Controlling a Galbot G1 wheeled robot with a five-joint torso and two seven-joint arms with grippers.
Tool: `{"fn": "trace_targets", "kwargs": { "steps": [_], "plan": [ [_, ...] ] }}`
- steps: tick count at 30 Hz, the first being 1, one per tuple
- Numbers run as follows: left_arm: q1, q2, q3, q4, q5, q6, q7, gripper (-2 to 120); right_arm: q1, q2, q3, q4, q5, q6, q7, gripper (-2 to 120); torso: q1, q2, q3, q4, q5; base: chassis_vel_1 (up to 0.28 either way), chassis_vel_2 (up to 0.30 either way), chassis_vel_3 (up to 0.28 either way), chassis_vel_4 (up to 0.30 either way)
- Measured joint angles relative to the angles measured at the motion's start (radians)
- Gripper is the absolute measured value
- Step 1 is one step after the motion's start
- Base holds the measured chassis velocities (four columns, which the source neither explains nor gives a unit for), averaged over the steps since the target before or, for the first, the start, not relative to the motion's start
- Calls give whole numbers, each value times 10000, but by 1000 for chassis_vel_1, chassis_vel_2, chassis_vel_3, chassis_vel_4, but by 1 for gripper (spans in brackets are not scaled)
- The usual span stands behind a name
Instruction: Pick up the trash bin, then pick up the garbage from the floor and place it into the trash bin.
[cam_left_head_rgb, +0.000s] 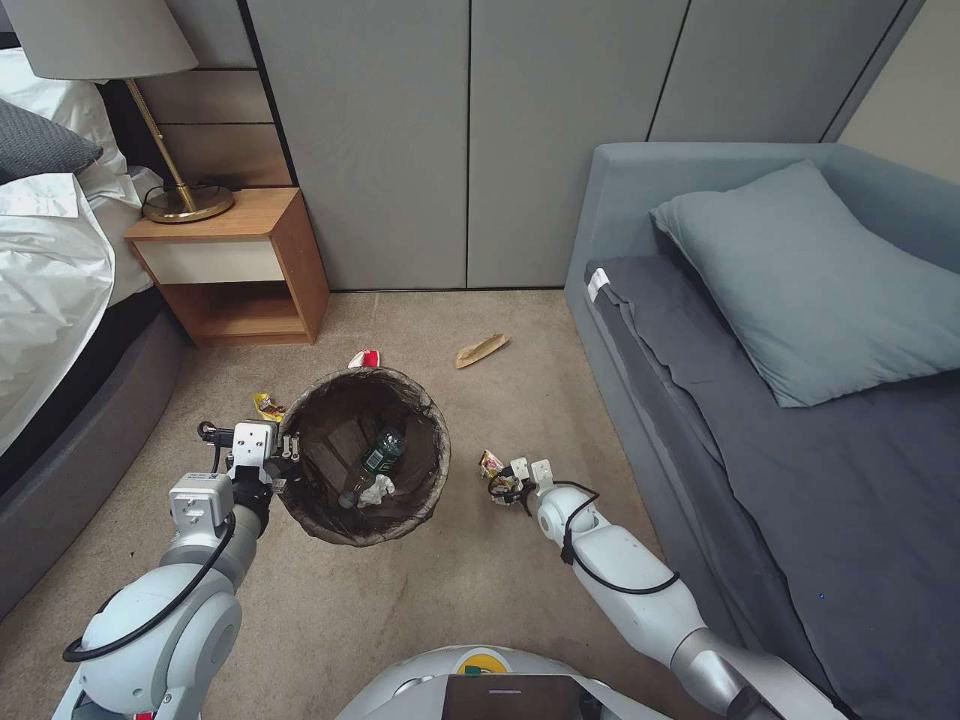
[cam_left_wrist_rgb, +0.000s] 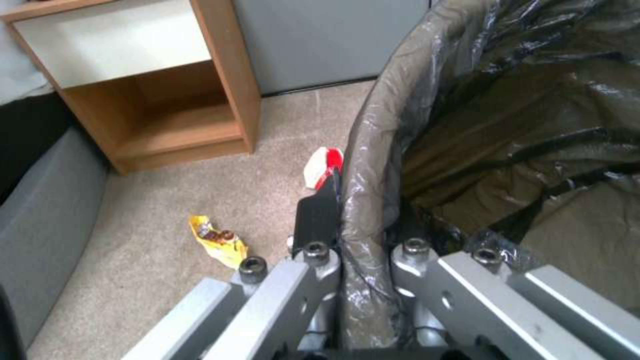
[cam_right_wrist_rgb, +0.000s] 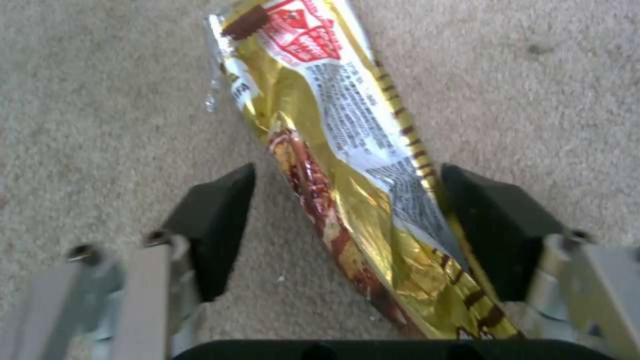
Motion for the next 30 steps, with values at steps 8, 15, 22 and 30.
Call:
{"fn": "trace_targets", "kwargs": {
  "steps": [8, 15, 22, 30],
  "plan": [
    [-10, 15, 0, -10, -1, 9, -26, 3, -4, 12, 61, -77, 0, 24, -16, 34, 0, 0, 0, 0, 0, 0, 0, 0, 0],
    [-6, 13, -6, -17, -3, 14, -37, 3, 42, 109, 156, -293, -38, 122, -72, 13, 0, 0, 0, 0, 0, 0, 0, 0, 0],
    [-11, 3, -11, -15, -4, 16, -50, 3, -70, 233, 474, -371, -164, 229, -151, 0, 0, 0, 0, 1, 1, 0, 0, 0, 0],
    [7, 41, 20, 13, -3, 16, -49, 3, -874, 54, 1322, 1751, -212, 380, 283, 0, 0, 1, 0, 1, 1, 0, 0, 0, 0]
  ]
}}
